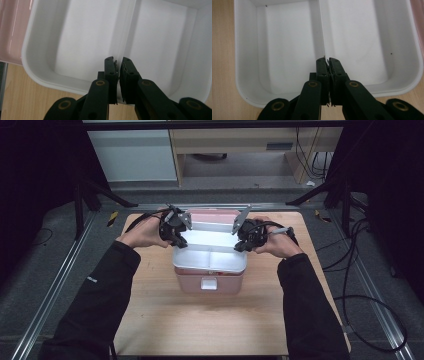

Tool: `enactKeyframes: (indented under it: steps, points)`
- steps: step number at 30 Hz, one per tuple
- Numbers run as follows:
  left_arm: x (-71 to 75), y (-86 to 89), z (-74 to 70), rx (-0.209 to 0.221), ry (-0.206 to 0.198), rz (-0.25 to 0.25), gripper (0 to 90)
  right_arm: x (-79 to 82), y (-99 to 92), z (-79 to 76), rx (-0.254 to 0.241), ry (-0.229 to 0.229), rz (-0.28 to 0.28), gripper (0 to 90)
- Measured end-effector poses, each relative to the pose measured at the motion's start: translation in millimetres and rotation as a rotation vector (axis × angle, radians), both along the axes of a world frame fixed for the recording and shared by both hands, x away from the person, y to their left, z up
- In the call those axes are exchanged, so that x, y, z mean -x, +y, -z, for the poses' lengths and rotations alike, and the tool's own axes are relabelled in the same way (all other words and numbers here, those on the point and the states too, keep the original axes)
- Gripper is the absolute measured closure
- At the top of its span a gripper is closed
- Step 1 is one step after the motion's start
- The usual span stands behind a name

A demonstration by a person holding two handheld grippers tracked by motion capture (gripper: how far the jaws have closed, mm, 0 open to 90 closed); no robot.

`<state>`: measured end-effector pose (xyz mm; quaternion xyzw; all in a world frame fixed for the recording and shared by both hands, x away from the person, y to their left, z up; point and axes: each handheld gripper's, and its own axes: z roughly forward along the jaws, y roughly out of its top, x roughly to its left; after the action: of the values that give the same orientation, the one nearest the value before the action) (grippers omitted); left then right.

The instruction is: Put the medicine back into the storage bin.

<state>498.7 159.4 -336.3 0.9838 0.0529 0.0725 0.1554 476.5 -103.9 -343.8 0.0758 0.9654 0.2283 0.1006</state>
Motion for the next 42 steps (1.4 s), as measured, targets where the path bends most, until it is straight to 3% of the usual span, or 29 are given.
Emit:
enactKeyframes:
  steps: [6, 12, 15, 20, 22, 26, 32, 34, 35, 38, 42]
  points:
    - [-2.3, -5.2, 14.8, -0.042, 0.006, -0.007, 84.0, -4.4, 1.5, 16.9, 0.015, 0.025, 0.012, 87.4]
    - [-0.5, 0.0, 29.7, -0.023, 0.048, -0.016, 84.2, -3.3, 7.0, 23.5, 0.04, 0.026, 0.015, 86.4]
    - [3.1, 2.9, 31.5, -0.002, 0.054, -0.014, 84.6, -3.3, 8.2, 28.7, 0.043, 0.047, 0.031, 85.6]
    - [7.2, -0.4, 38.5, -0.04, 0.054, -0.013, 84.0, 0.4, 10.1, 34.8, 0.053, 0.048, 0.034, 84.8]
    - [10.0, 1.6, 41.4, -0.023, 0.059, -0.015, 83.7, 2.1, 11.4, 36.4, 0.066, 0.049, 0.037, 84.2]
    - [16.5, 4.8, 43.3, -0.003, 0.067, -0.014, 83.9, 5.7, 8.8, 41.1, 0.035, 0.049, 0.034, 83.1]
    - [23.2, 4.9, 42.7, -0.011, 0.059, -0.032, 80.9, 12.3, 13.1, 40.4, 0.051, 0.044, 0.045, 82.2]
    - [23.6, 6.1, 39.3, 0.01, 0.038, -0.049, 72.7, 13.1, 13.9, 38.7, 0.048, 0.04, 0.063, 80.3]
    - [23.8, 8.4, 35.7, 0.054, 0.03, -0.068, 68.6, 13.6, 13.3, 36.9, 0.025, 0.039, 0.074, 77.3]
    - [24.9, 15.4, 24.2, 0.122, 0.003, -0.091, 62.0, 16.4, 9.8, 28.7, -0.051, 0.029, 0.1, 70.8]
    - [28.0, 25.5, 13.4, 0.153, -0.045, -0.142, 57.2, 19.7, 2.1, 17.9, -0.112, 0.006, 0.164, 62.3]
